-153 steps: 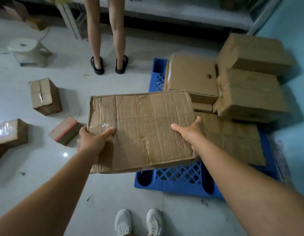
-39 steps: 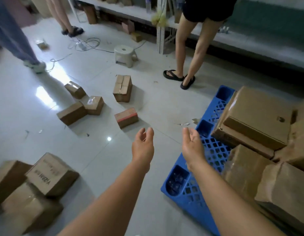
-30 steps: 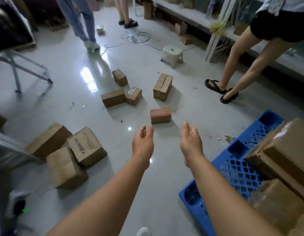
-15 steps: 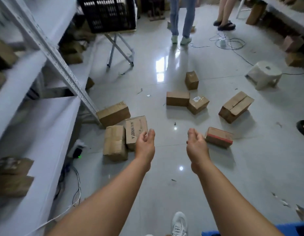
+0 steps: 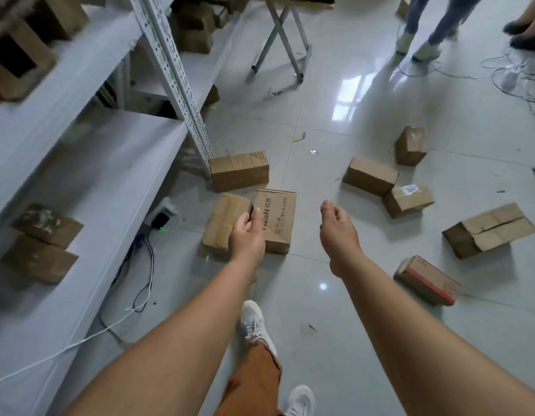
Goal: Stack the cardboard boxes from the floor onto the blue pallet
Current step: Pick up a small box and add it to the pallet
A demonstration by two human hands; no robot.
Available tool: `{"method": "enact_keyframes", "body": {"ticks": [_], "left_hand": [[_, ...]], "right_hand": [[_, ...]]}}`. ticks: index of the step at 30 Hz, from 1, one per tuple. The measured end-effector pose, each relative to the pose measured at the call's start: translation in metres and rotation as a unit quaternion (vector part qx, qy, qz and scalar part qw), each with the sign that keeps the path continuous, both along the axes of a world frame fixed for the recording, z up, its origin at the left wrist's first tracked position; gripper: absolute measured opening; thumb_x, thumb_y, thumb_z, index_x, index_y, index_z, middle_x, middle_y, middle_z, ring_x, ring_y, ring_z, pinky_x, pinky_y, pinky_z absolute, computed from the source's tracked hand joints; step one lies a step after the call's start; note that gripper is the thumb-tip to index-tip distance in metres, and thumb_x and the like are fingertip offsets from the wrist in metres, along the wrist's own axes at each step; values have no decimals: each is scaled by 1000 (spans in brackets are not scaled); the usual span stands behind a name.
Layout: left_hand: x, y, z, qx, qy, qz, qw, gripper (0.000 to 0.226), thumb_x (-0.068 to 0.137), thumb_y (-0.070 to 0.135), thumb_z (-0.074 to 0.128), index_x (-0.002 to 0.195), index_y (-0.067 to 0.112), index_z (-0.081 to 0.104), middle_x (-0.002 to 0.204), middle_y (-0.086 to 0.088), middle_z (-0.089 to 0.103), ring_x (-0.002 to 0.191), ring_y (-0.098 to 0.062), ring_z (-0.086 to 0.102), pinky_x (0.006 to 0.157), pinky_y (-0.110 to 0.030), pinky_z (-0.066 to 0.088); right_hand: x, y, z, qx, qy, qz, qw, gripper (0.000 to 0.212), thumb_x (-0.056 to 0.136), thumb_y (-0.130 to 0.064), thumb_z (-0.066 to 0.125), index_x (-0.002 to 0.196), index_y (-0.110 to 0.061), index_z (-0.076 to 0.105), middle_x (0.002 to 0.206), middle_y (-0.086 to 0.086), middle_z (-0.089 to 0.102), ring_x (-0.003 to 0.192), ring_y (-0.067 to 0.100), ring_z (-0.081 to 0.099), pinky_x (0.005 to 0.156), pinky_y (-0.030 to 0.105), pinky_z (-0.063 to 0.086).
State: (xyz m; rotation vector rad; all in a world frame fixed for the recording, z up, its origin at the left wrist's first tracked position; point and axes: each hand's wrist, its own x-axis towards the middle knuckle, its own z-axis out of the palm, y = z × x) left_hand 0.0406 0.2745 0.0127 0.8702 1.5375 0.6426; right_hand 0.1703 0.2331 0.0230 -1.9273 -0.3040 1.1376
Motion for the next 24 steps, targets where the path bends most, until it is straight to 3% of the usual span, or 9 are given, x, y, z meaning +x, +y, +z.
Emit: {"method": "enact_keyframes", "body": {"ticks": [3, 7, 10, 14, 16, 19, 24], "left_hand": [[0, 44, -12, -14, 2, 14, 1000, 58, 98, 46, 45, 147, 14, 38, 139, -3, 53, 117, -14, 53, 97, -26, 40], [2, 102, -25, -39, -13, 33, 999, 58, 99, 42, 45, 147, 11, 36, 142, -9, 51, 126, -21, 51, 105, -33, 42], [5, 137, -35, -56, -9, 38, 998, 57, 99, 42, 44, 147, 13, 37, 140, -7, 53, 124, -20, 52, 96, -27, 43], [15, 171, -58, -81, 0, 45, 996, 57, 98, 47, 43, 147, 19, 37, 139, -3, 54, 121, -18, 53, 93, -28, 44], [22, 182, -72, -89, 8, 49, 995, 57, 98, 49, 41, 148, 20, 36, 139, -1, 54, 113, -14, 54, 81, -22, 45], [36, 196, -91, -98, 24, 67, 993, 57, 98, 50, 40, 147, 21, 38, 134, 4, 57, 93, -6, 51, 55, -12, 36], [64, 228, -131, -103, 48, 115, 987, 57, 97, 53, 40, 146, 23, 39, 130, 6, 57, 81, 2, 51, 55, -10, 36]], "right_hand": [[-1, 52, -7, -2, -3, 16, 1000, 59, 100, -51, 31, 149, -19, 29, 143, 1, 45, 106, 11, 44, 85, 31, 35], [6, 117, -19, -12, 5, 28, 1000, 60, 99, -53, 31, 149, -19, 29, 144, 2, 45, 109, 14, 46, 85, 32, 35], [14, 158, -28, -26, 0, 39, 999, 61, 99, -54, 31, 147, -17, 33, 143, 2, 45, 116, 17, 49, 86, 33, 37], [31, 201, -44, -39, -4, 79, 996, 58, 100, -53, 29, 143, -16, 37, 135, 3, 49, 107, 16, 52, 85, 33, 38], [42, 221, -57, -47, -11, 106, 993, 59, 99, -54, 28, 144, -17, 36, 141, 4, 46, 121, 22, 48, 91, 35, 38], [59, 249, -80, -60, -16, 145, 988, 60, 98, -56, 28, 143, -18, 37, 142, 3, 45, 123, 23, 46, 97, 39, 40], [83, 296, -124, -65, -9, 207, 976, 58, 99, -56, 28, 143, -19, 38, 136, 2, 47, 110, 19, 49, 77, 31, 41]]}}
